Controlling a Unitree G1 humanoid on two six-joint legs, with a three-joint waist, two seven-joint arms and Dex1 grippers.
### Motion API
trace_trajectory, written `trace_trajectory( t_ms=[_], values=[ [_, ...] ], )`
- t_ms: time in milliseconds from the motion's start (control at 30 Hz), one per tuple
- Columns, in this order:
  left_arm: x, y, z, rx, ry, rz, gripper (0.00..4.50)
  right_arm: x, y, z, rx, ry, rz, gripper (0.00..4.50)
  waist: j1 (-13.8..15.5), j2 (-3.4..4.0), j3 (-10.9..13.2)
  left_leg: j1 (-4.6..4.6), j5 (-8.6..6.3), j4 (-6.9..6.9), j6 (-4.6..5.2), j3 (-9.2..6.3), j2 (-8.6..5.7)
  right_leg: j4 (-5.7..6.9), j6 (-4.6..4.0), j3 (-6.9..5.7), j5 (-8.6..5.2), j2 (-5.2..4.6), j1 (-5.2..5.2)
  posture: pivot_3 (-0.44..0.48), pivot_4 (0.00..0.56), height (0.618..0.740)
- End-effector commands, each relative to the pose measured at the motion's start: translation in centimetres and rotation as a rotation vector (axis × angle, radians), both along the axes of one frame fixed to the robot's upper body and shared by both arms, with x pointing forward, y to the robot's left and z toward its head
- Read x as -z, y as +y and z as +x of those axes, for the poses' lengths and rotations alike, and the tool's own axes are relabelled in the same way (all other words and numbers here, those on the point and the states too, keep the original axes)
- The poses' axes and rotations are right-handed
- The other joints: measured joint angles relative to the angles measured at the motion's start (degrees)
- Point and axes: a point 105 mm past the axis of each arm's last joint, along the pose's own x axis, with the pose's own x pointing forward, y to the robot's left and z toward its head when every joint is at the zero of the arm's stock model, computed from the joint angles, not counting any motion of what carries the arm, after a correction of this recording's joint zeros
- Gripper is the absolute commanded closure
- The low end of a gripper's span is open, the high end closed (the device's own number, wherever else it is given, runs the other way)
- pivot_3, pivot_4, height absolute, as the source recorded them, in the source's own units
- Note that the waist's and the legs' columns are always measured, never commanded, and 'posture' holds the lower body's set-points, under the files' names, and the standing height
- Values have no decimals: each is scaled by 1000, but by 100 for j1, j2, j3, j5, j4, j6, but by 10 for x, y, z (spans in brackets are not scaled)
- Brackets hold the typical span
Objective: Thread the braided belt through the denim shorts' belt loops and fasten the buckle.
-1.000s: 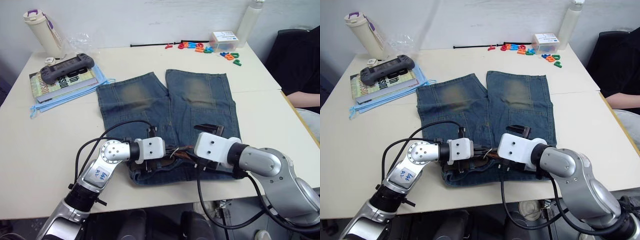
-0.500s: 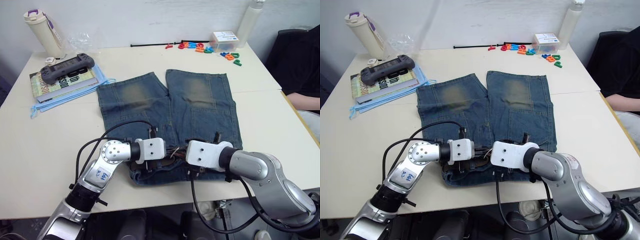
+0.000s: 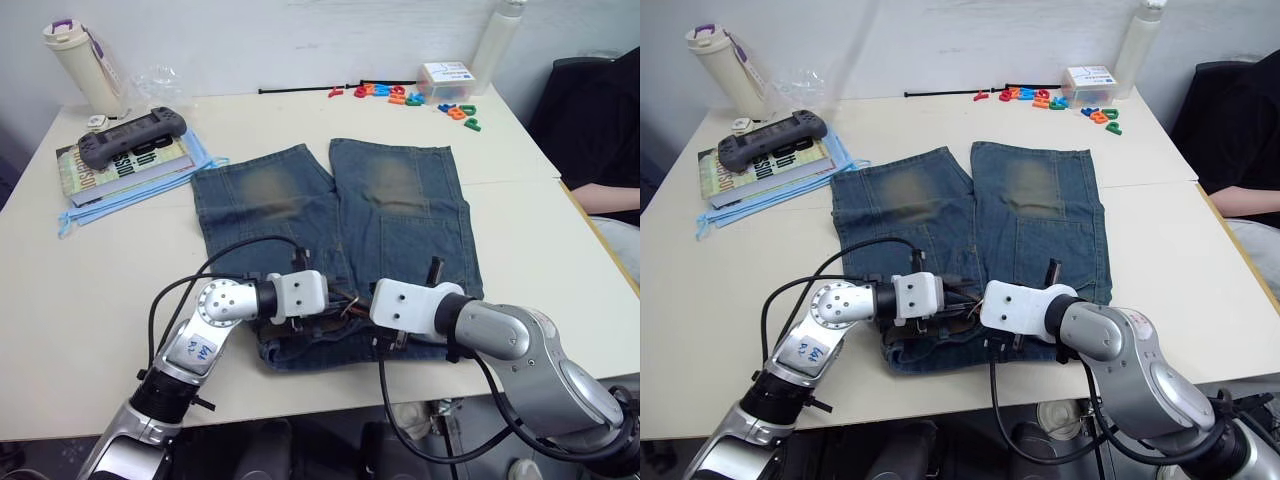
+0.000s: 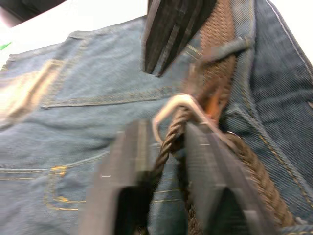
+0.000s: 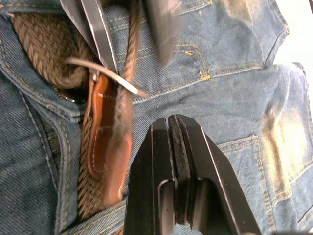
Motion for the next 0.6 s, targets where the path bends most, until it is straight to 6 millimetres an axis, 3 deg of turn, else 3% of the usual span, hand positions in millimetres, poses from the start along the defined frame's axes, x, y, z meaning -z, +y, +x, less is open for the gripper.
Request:
trace_trajectory(
  t_ms=[33,133,267,367,533,600],
  values=[
    [-8,3,-4,1,-31,-28,1154,-12,1,-2,6,-55,33,4500,0,0,0,0,0,0,0,0,0,0,0,0,0,0,0,0,150,713],
    [-8,2,-5,-2,-26,-32,20,-15,-1,-1,28,-53,63,4500,7,0,0,0,0,2,0,0,0,0,0,0,0,0,0,0,150,713],
    [-6,1,-6,1,-21,-30,20,-20,-5,-3,47,-41,99,4500,11,0,0,-1,0,2,0,0,0,0,0,0,0,-1,0,0,150,713],
    [-3,0,-8,11,-11,-24,0,-18,-8,-11,48,-5,113,3644,14,0,0,-1,0,1,0,0,0,0,0,0,0,-1,0,0,150,713],
    [0,-3,-8,20,-1,-13,0,-11,-8,-23,32,57,123,1514,14,0,0,0,0,1,0,1,-1,0,0,0,0,0,0,0,150,713],
    [1,-4,-9,25,5,-5,0,-9,-6,-25,28,70,130,1514,14,0,0,0,0,1,0,1,0,0,0,0,0,0,0,0,150,713]
  ],
)
